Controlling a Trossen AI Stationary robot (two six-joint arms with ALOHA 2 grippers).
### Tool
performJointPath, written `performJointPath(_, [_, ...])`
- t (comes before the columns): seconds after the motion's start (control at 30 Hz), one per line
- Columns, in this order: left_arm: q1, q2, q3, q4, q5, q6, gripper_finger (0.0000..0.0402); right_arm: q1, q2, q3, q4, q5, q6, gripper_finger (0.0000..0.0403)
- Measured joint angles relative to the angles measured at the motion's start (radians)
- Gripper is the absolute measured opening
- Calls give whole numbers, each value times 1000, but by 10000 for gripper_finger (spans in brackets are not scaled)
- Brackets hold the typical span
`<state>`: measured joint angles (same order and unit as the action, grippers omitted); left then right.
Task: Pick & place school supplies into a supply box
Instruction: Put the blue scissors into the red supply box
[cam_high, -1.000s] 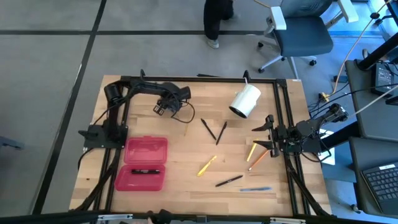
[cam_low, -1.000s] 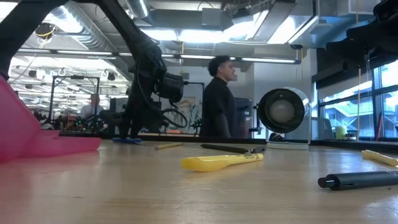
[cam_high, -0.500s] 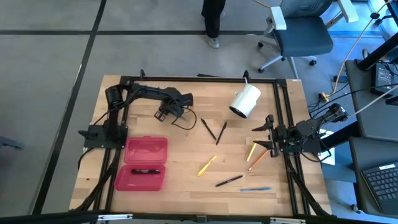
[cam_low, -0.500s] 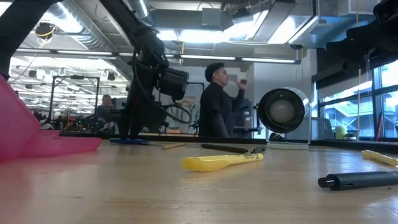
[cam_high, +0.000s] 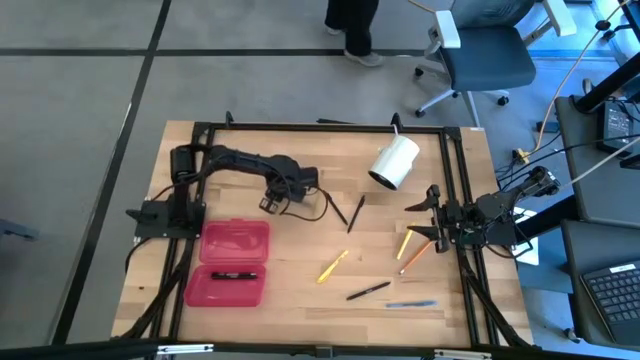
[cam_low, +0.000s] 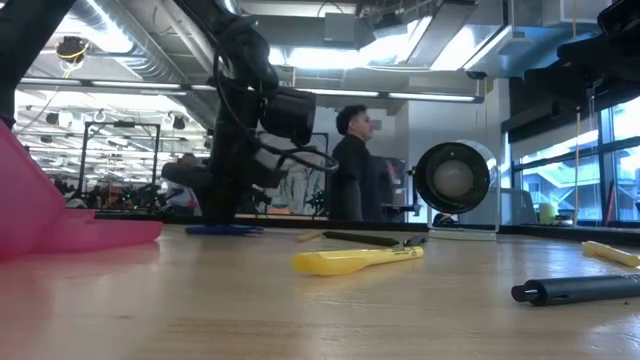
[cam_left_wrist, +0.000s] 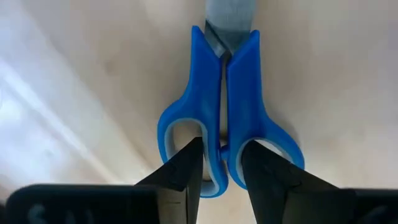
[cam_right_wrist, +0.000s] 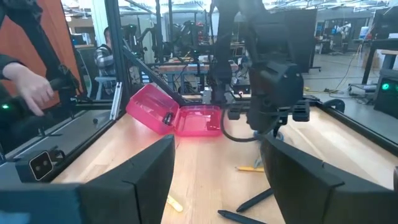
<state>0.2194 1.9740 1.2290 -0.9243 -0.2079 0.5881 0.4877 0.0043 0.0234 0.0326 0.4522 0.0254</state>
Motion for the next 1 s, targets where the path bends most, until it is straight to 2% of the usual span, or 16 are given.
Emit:
performJointPath(0.1, [-24,1,14,10,67,-36,100,0,0,0,0,0,0,242])
performJointPath(0.4, [-59,0,18,60,172,-146,100,0,0,0,0,0,0,242])
performJointPath(0.77, [-62,0,18,93,213,-267,100,0,0,0,0,0,0,242])
performJointPath(1.0, [-63,-13,18,94,211,-290,83,0,0,0,0,0,0,242])
